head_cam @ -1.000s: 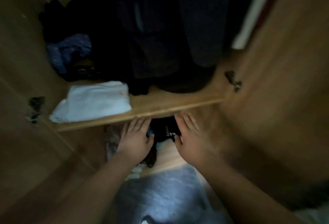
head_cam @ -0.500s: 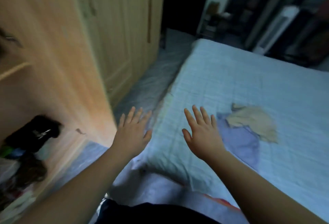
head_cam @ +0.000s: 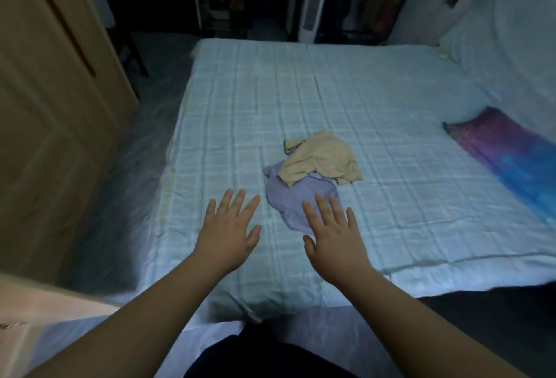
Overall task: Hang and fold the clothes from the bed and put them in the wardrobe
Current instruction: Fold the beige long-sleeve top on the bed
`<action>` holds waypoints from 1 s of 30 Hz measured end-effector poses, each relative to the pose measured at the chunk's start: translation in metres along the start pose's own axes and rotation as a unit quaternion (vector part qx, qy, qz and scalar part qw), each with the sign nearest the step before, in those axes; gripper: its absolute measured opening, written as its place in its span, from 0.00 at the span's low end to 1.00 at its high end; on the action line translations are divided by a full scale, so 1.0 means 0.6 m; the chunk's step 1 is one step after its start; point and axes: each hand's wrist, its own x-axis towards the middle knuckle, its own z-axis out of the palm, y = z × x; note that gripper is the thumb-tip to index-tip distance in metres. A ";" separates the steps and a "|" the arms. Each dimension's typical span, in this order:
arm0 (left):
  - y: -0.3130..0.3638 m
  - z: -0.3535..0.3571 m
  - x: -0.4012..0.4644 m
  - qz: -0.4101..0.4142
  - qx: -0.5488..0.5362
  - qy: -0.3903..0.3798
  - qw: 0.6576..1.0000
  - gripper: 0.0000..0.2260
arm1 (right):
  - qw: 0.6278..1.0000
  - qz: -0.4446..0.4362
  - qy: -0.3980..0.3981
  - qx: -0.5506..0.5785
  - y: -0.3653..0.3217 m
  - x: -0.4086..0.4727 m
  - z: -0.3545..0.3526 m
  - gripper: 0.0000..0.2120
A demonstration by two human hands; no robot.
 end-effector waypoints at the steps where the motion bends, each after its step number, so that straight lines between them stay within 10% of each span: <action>1: 0.003 0.012 0.028 0.008 -0.003 -0.007 1.000 0.32 | 1.000 0.007 -0.005 -0.006 0.021 0.019 0.004 0.32; 17: 0.062 0.140 0.455 0.047 -0.031 -0.109 0.992 0.36 | 0.984 0.133 -0.118 0.007 0.302 0.273 0.103 0.31; 30: 0.138 0.378 0.686 -0.028 -0.033 -0.069 0.997 0.29 | 0.983 0.047 -0.174 0.042 0.566 0.527 0.354 0.32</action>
